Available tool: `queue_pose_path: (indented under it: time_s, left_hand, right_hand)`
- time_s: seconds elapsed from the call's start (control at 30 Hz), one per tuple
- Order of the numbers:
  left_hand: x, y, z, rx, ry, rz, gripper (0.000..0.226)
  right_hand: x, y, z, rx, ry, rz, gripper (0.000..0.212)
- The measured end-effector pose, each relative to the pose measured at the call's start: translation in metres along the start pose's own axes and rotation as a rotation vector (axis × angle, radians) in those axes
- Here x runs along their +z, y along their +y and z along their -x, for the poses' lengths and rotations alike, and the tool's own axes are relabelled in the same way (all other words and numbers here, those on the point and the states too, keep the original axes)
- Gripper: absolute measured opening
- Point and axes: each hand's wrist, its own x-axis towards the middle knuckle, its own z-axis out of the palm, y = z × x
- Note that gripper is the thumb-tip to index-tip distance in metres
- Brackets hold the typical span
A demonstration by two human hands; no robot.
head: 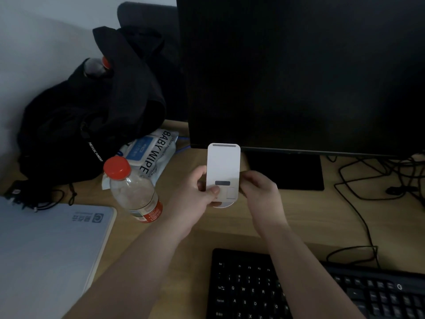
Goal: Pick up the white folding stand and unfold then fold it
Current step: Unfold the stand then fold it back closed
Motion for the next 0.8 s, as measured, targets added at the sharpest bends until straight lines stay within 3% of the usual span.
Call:
queue_pose_path:
  time_s: [0.23,0.33,0.43,0.53,0.7,0.8]
  left_hand:
    - [0.001,-0.007,0.003,-0.008,-0.014,-0.026,0.034]
    - [0.003,-0.011,0.007,-0.046,-0.008,-0.036,0.023]
    - [0.004,-0.013,0.010,-0.063,0.008,-0.031,0.032]
    - [0.004,-0.016,0.012,-0.072,0.011,0.005,0.024]
    - [0.005,-0.016,0.012,-0.143,0.042,0.056,0.038]
    - [0.004,-0.013,0.012,-0.204,0.036,0.133,0.033]
  right_hand:
    - [0.003,0.011,0.012,0.087,-0.089,-0.270,0.027]
    - [0.007,0.011,0.017,0.066,-0.097,-0.245,0.028]
    - [0.010,0.009,0.022,0.075,-0.100,-0.214,0.028]
    - [0.010,0.009,0.026,0.086,-0.078,-0.134,0.036]
    - [0.007,0.009,0.026,0.132,-0.077,0.048,0.050]
    - [0.006,0.010,0.025,0.200,-0.137,-0.086,0.053]
